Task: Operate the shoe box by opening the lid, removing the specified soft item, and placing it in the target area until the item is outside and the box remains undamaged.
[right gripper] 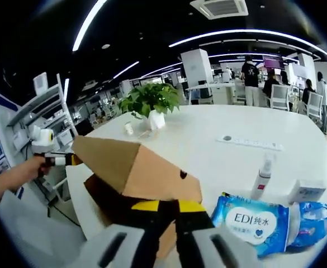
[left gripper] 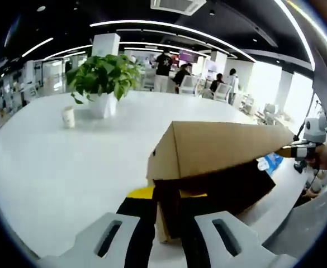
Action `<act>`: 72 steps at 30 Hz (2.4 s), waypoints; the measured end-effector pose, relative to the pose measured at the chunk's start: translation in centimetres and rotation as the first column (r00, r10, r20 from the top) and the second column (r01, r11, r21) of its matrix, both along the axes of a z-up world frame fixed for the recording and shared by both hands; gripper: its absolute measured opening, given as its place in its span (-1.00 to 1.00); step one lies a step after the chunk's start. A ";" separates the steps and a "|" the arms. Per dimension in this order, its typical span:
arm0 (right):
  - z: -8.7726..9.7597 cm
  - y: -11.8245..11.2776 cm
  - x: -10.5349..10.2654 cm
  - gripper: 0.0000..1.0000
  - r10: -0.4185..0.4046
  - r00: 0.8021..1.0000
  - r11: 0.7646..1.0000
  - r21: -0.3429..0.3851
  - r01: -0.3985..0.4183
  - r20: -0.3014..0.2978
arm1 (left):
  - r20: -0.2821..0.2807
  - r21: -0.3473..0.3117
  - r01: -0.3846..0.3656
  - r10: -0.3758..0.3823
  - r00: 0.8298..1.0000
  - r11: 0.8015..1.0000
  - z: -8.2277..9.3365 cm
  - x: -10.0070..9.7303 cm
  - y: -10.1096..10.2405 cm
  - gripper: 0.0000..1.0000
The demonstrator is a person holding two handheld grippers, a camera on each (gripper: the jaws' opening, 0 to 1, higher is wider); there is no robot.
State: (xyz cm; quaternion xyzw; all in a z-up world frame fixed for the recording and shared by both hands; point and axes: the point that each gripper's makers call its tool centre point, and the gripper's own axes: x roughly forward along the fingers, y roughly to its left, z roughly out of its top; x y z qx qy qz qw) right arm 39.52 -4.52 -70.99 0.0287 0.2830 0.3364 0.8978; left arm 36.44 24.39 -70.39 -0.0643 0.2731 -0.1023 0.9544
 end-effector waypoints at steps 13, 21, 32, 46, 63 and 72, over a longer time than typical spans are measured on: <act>-0.5 0.4 -1.2 -0.78 0.068 0.996 0.995 -0.071 -0.064 0.065 | -0.014 0.016 0.038 -0.038 0.999 0.999 -0.6 -0.8 -0.6 -0.76; -1.6 0.6 -2.1 -0.73 0.122 0.989 0.989 -0.096 -0.114 0.084 | -0.025 0.029 0.053 -0.053 0.998 0.998 -1.5 -1.4 -0.5 -0.76; -2.3 0.9 -2.9 -0.61 0.182 0.977 0.977 -0.132 -0.167 0.115 | -0.049 0.064 0.115 -0.112 0.992 0.991 -2.6 -2.5 -0.8 -0.70; -3.4 1.0 -4.3 -0.47 0.244 0.964 0.958 -0.181 -0.222 0.105 | -0.075 0.096 0.157 -0.150 0.986 0.983 -4.3 -3.4 -1.1 -0.63; -4.9 1.6 -4.9 -0.33 0.297 0.950 0.933 -0.240 -0.267 0.100 | -0.099 0.105 0.201 -0.190 0.977 0.974 -5.5 -4.1 -1.0 -0.49; -5.1 1.8 -5.4 -0.31 0.310 0.946 0.930 -0.237 -0.280 0.098 | -0.103 0.073 0.229 -0.221 0.970 0.971 -5.3 -4.6 -1.4 -0.49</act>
